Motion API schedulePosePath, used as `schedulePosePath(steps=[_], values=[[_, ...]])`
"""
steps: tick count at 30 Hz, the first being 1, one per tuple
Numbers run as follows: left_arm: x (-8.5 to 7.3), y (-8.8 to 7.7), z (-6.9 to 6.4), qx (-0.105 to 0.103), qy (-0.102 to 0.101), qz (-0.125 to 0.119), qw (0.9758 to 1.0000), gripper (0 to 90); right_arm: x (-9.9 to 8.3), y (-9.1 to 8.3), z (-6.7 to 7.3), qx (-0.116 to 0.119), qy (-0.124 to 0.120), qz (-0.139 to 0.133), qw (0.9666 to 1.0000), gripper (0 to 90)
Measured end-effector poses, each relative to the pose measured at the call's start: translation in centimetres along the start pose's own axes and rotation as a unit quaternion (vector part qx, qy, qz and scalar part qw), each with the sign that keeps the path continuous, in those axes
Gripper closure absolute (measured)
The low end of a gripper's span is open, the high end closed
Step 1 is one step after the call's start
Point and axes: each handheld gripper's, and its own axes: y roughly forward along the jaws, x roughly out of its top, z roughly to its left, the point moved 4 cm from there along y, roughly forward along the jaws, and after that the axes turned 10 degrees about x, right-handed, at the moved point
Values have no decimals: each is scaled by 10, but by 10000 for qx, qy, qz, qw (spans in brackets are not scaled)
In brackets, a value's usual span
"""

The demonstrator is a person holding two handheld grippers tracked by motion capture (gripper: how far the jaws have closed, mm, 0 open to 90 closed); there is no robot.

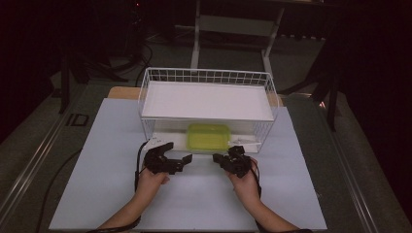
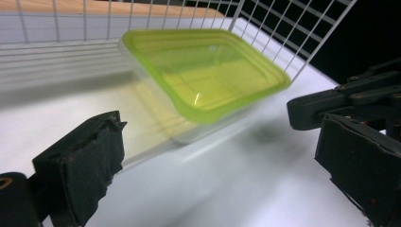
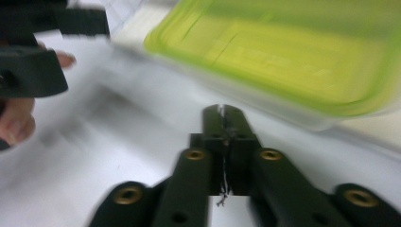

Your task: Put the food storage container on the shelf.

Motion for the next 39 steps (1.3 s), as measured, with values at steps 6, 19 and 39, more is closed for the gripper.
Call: schedulePosePath(steps=[6, 19, 39], values=[[-11, -5, -3, 17, 47, -24, 10000, 26, -1, 20, -3, -157, -64, 37, 9998, 900], [-13, -6, -6, 124, 45, -98, 9999, 26, 17, 41, -22, -411, 121, -153, 9990, 899], [-13, -8, -5, 132, 92, -158, 9997, 26, 44, 58, -44, -627, 380, -415, 9964, 896]])
